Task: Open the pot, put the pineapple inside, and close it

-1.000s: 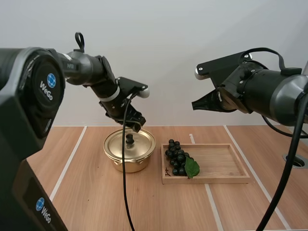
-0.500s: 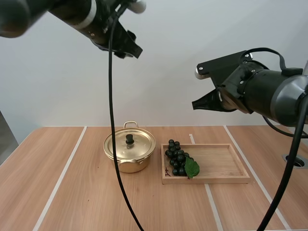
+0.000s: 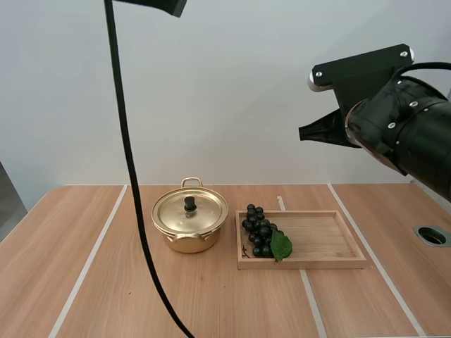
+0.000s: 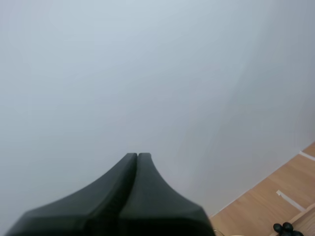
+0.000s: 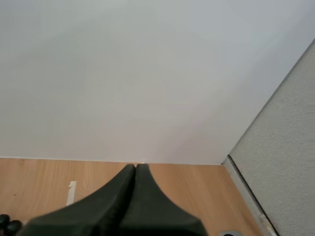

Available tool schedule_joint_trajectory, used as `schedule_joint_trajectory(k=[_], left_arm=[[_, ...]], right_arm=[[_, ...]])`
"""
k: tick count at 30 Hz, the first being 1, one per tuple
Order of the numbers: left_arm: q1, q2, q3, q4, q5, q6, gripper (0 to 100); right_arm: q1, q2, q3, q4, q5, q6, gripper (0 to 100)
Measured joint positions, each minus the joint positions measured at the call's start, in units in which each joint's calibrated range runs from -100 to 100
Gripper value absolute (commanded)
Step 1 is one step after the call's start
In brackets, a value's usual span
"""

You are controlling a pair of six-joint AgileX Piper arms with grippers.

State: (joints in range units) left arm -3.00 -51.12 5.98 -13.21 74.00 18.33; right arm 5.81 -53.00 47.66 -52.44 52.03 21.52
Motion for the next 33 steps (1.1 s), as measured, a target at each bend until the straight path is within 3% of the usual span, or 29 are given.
schedule_joint_trajectory(k=[9, 15, 21, 24, 28, 33], left_arm=[[0.00, -10.56, -0.10, 2.54, 0.21, -5.70, 0], [0.00, -16.26, -0.10, 5.11, 1.08, -8.04, 0], [0.00, -19.72, 0.25, 5.61, 1.31, -10.79, 0], [0.21, -21.76, 3.87, 5.61, 0.88, -11.68, 0], [1.31, -26.04, 13.68, 6.22, -3.01, -11.78, 0], [2.43, -32.71, 28.53, 6.33, -16.36, -12.33, 0]], right_arm=[[-1.84, -8.50, 0.00, -7.99, 5.22, 0.21, 0], [-2.74, -17.82, 0.00, -12.96, -8.71, 0.32, 0], [-2.74, -27.75, 0.00, -4.81, -30.61, 0.40, 0], [-2.74, -28.93, 0.00, 1.62, -36.13, 0.40, 0], [-4.25, -29.22, 1.65, 7.21, -38.98, 0.40, 0], [-5.50, -31.98, 7.40, 10.83, -44.16, 0.42, 0]])
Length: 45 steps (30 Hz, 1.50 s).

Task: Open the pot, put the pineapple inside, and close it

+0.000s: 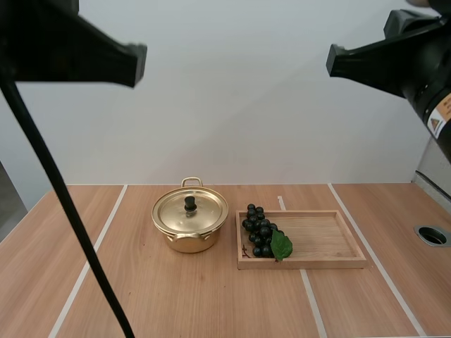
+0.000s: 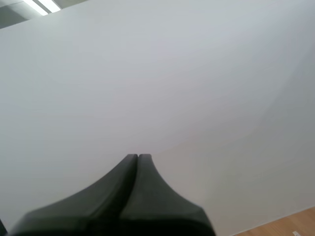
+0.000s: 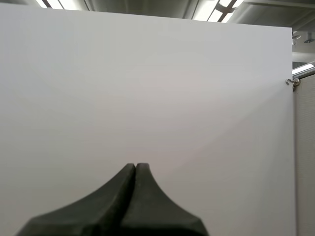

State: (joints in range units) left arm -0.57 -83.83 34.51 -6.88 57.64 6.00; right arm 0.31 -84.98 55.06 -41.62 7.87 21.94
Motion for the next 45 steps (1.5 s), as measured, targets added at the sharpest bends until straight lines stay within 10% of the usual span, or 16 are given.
schedule_joint_trajectory(k=[16, 45], left_arm=[[0.28, -8.88, 30.80, 4.93, -28.10, -1.94, 0], [-1.51, -15.81, 60.22, 6.88, -32.40, -6.94, 0]], right_arm=[[1.85, -11.66, 15.63, -0.29, -4.46, -3.47, 0], [-0.49, -14.61, 44.11, 3.19, 2.54, -6.21, 0]])
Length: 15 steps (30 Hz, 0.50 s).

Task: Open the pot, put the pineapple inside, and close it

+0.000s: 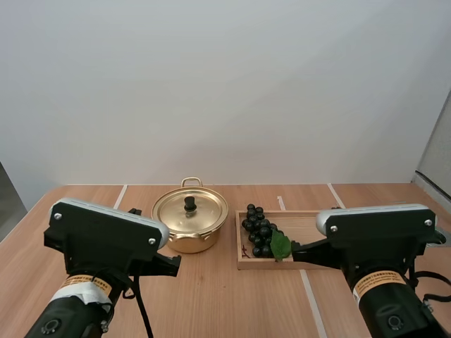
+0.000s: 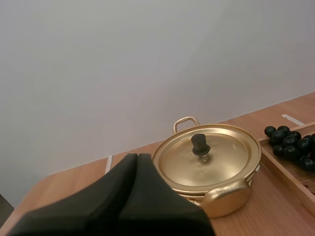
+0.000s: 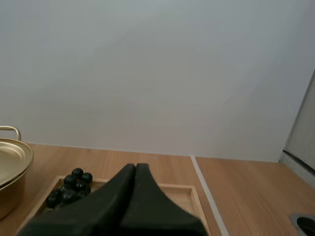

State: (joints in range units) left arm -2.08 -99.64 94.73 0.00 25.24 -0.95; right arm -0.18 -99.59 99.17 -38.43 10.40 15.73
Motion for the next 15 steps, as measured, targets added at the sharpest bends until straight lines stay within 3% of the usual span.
schedule_joint_trajectory(k=[7, 15], left_arm=[[0.37, 0.00, 0.00, 0.00, 0.73, -2.93, 0], [1.79, 0.00, 0.13, 0.00, 6.08, -6.75, 0]], right_arm=[[0.00, 0.00, 0.62, 4.99, 1.99, 0.00, 0], [0.00, 0.00, 0.62, 0.59, 13.63, -2.99, 0]])
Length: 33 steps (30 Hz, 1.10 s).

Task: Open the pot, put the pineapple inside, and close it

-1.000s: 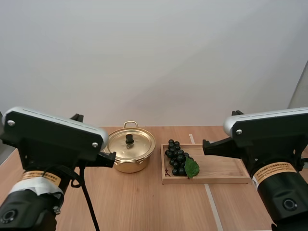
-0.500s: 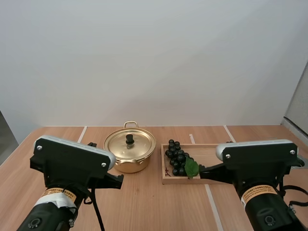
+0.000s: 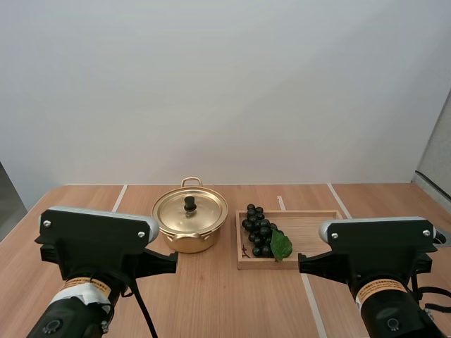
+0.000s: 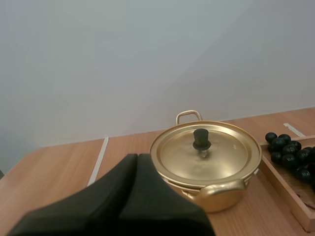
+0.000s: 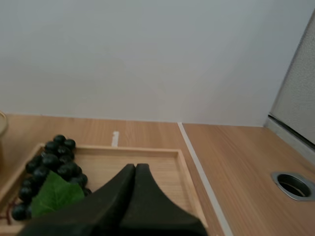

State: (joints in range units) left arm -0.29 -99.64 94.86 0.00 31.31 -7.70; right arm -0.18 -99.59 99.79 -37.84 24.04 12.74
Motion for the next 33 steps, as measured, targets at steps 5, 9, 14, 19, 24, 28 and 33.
schedule_joint_trajectory(k=[5, 9, 14, 19, 24, 28, 33], left_arm=[[0.79, 0.00, 1.00, 0.00, 3.23, -1.01, 0], [1.32, 0.00, 1.21, 0.00, 3.76, -2.60, 0], [1.55, 0.00, 1.21, 0.00, 3.91, -3.07, 0], [1.55, 0.00, 1.21, 0.00, 3.91, -3.15, 0], [1.55, 0.00, 1.21, 0.00, 3.91, -3.25, 0], [1.55, 0.00, 1.34, 0.00, 3.91, -3.36, 0], [1.55, 0.00, 3.21, 0.00, 3.55, -3.55, 0]], right_arm=[[0.25, 0.00, 0.21, 0.58, -2.87, -2.44, 0], [0.47, 0.00, 0.21, 9.83, -19.40, -1.13, 0], [0.51, -0.12, 0.21, 17.30, -13.26, -0.19, 0], [0.51, -0.12, 0.21, 18.71, -2.93, -7.61, 0], [0.51, -0.12, 0.21, 19.13, 6.78, -16.53, 0], [0.51, -0.12, 0.21, 19.13, 8.74, -17.90, 0], [0.51, -0.12, 0.21, 19.15, 8.90, -22.64, 0]])
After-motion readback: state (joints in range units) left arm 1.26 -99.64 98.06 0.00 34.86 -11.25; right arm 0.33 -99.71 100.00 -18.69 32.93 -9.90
